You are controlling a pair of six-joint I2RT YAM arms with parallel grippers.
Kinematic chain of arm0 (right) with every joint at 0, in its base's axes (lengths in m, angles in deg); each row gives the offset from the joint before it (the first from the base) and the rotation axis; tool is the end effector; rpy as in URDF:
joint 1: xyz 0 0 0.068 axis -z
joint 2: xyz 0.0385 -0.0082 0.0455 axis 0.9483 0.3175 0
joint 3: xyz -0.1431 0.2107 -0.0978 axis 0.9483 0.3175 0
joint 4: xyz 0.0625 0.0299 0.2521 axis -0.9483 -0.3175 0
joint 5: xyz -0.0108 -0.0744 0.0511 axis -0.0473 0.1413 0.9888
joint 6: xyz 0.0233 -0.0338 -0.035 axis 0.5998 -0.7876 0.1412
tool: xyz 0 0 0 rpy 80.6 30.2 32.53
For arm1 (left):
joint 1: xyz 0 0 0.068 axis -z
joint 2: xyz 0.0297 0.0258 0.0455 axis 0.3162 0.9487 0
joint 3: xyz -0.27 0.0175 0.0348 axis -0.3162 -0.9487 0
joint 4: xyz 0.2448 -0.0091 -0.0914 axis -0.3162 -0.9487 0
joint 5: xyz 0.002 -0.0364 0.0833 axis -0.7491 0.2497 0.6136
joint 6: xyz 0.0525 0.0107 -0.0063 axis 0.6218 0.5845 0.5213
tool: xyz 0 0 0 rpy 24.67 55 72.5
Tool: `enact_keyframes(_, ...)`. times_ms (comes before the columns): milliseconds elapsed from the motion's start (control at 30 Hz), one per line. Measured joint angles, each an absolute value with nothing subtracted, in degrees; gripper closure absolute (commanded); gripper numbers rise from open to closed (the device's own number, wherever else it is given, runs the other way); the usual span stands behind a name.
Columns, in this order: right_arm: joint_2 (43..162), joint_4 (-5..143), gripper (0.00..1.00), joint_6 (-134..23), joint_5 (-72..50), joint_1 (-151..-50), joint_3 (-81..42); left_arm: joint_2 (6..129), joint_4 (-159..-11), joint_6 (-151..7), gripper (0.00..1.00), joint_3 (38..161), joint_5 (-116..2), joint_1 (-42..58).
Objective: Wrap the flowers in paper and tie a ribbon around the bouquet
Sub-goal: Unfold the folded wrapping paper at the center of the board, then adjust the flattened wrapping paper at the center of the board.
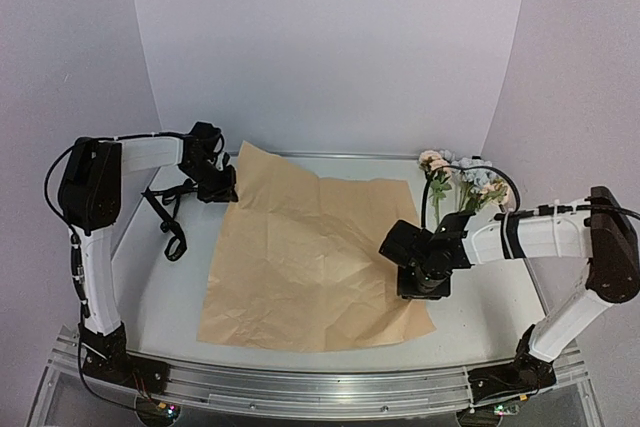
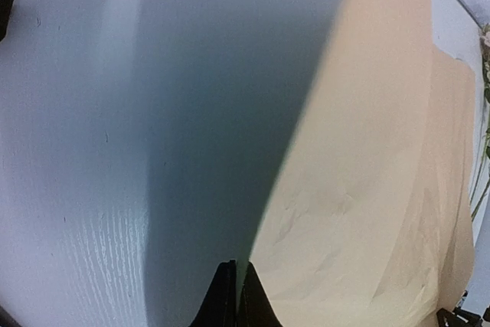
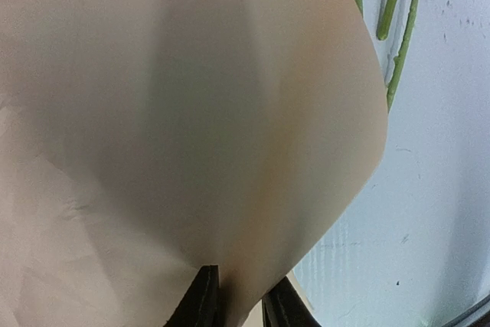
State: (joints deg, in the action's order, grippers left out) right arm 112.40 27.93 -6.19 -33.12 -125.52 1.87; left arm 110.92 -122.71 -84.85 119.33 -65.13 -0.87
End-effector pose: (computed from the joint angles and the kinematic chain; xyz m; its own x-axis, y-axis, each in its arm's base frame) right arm 0.1713 0.2208 0.1756 -0.9446 0.0651 -0.3218 0.0556 0.9977 0.0385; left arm 0.4188 -0.1432 0.1938 -0.9394 -0.1204 -0.3210 0.0280 0.9062 -0.4218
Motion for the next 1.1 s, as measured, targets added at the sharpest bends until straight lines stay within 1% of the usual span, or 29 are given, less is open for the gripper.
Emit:
enact_keyframes(67, 112.4, 27.9, 0.36, -5.7, -32.8, -125.6, 1.9, 111.5, -123.4, -84.3, 1.00, 119.3, -65.1, -0.9)
enact_keyframes(133, 112.4, 27.8, 0.23, -5.9, -32.8, -125.6, 1.9, 112.1, -123.9, -83.8, 1.00, 119.3, -65.0, -0.9)
enact_keyframes(200, 112.4, 27.4, 0.15, -6.9, -33.2, -125.6, 1.9, 112.7, -124.9, -83.0, 1.00, 119.3, -64.9, -0.9)
enact_keyframes(267, 112.1, 26.8, 0.12, -8.1, -33.5, -125.4, 1.9, 112.9, -125.5, -82.4, 0.99, 119.3, -64.8, -0.9)
enact_keyframes(433, 109.7, 25.5, 0.16, -12.8, -32.9, -122.0, 1.7, 112.9, -126.8, -81.3, 0.99, 119.3, -64.2, -0.9)
enact_keyframes(567, 109.2, 25.2, 0.17, -15.7, -31.0, -117.2, 1.1, 113.2, -127.9, -80.9, 0.99, 119.3, -63.3, -1.0)
enact_keyframes(767, 109.1, 27.4, 0.20, -17.3, -25.5, -111.0, 2.1, 113.7, -129.6, -80.0, 0.99, 121.0, -61.7, -1.0)
enact_keyframes(933, 109.1, 29.7, 0.29, -16.8, -21.5, -110.2, 6.4, 113.8, -130.3, -79.6, 1.00, 123.6, -61.4, -1.0)
enact_keyframes(1033, 109.8, 30.7, 0.33, -15.8, -20.5, -111.3, 8.5, 114.8, -130.8, -79.2, 1.00, 125.9, -61.2, -1.0)
enact_keyframes(1100, 110.7, 31.0, 0.39, -14.8, -20.4, -113.0, 9.3, 115.9, -131.1, -78.9, 1.00, 127.7, -61.0, -1.0)
